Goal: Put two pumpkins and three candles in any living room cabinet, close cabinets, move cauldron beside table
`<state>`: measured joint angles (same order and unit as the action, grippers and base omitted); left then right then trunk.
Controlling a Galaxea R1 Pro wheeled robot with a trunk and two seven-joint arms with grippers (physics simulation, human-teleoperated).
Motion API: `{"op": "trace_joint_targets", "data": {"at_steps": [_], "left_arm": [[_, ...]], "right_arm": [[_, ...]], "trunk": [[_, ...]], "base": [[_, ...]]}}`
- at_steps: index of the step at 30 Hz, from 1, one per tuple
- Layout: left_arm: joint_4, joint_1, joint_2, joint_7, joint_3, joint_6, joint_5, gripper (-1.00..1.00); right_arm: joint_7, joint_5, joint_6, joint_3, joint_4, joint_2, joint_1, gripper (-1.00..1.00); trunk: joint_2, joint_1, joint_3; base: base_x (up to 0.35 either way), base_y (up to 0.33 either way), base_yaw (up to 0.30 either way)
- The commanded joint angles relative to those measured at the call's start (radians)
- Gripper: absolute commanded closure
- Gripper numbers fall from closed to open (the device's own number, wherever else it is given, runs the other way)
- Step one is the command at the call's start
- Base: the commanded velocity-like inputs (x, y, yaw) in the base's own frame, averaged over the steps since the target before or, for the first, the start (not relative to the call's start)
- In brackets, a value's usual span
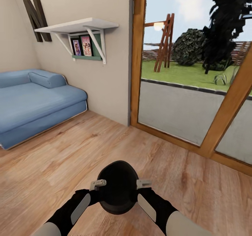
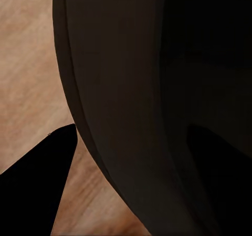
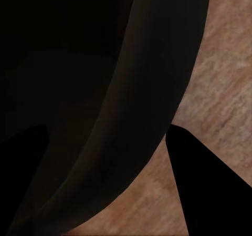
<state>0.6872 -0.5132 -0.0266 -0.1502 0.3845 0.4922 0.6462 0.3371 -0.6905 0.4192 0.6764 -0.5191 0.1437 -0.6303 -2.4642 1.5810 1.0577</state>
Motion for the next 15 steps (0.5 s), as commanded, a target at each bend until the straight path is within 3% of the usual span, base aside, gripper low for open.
{"op": "trace_joint_targets", "data": {"at_steps": [1,4,15], "left_arm": [[0.002,-0.001,-0.002,-0.009,0.002,0.004,0.002,1.0],[0.002,-0.001,-0.002,-0.009,0.002,0.004,0.002,1.0],[0.002,-0.001,-0.002,-0.009,0.002,0.005,0.002,1.0]], "right_arm": [[0.008,-0.006,-0.002,0.002,-0.024,-0.001,-0.002,1.0],[0.008,-0.006,-0.002,0.002,-0.024,-0.001,-0.002,1.0],[0.008,-0.006,-0.002,0.002,-0.024,-0.001,-0.002,1.0]], "trunk": [[-0.001,0.0,0.001],[-0.001,0.0,0.001],[0.076,-0.042,-0.034]], "base": [[0.0,0.0,0.288],[0.0,0.0,0.288],[0.0,0.0,0.261]]}}
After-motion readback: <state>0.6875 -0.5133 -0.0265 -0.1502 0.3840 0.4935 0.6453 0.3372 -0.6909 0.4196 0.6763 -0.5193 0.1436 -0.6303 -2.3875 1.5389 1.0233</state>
